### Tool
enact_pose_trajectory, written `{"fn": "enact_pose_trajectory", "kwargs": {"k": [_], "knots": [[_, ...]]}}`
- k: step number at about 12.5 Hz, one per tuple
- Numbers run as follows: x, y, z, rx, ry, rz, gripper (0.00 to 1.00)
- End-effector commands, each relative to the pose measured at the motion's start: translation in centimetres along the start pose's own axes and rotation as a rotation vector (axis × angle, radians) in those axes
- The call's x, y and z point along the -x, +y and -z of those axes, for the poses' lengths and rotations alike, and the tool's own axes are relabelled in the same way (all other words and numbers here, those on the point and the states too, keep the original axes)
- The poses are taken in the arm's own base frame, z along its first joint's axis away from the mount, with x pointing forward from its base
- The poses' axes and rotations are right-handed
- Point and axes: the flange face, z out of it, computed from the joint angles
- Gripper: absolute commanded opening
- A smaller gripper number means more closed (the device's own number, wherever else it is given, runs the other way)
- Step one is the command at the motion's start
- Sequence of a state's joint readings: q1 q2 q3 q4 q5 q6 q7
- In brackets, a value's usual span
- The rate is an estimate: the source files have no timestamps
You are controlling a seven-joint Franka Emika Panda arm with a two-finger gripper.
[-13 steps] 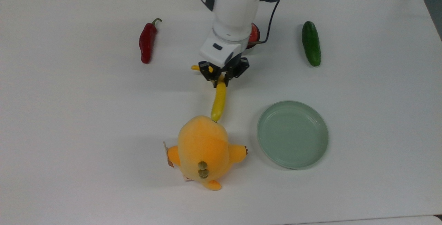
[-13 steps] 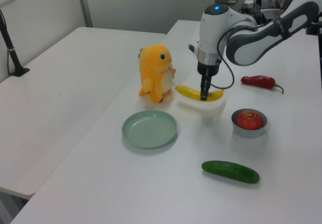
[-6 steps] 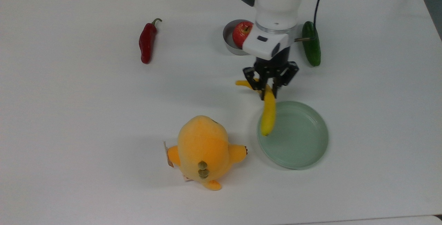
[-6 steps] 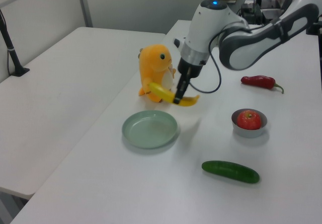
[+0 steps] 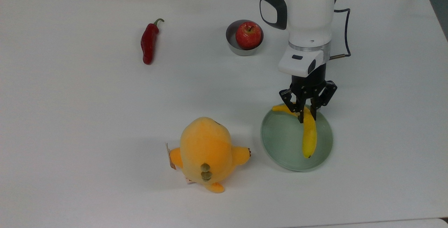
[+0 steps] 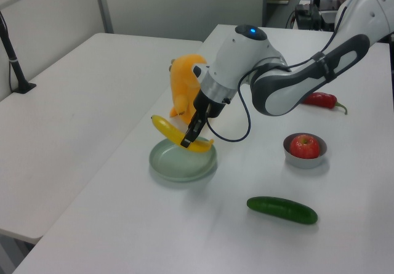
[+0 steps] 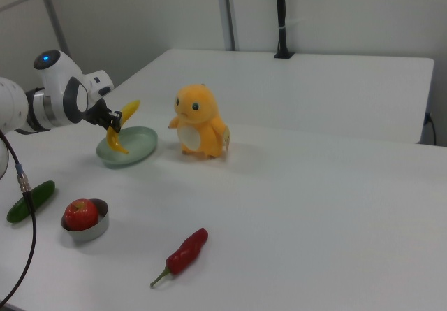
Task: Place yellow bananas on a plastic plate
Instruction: 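Lower the banana onto the plate and open the gripper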
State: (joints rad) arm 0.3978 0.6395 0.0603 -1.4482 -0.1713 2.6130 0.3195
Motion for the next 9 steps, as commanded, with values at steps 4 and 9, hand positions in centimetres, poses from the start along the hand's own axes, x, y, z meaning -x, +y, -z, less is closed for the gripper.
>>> {"fn": "enact_pose_trajectory", "kwargs": {"k": [4, 9], "knots": [[0.0, -1.0, -0.7, -0.004, 0.021, 0.012, 1.00], [-1.0, 1.7, 5.3, 0.034, -0.016, -0.022, 1.00]]}}
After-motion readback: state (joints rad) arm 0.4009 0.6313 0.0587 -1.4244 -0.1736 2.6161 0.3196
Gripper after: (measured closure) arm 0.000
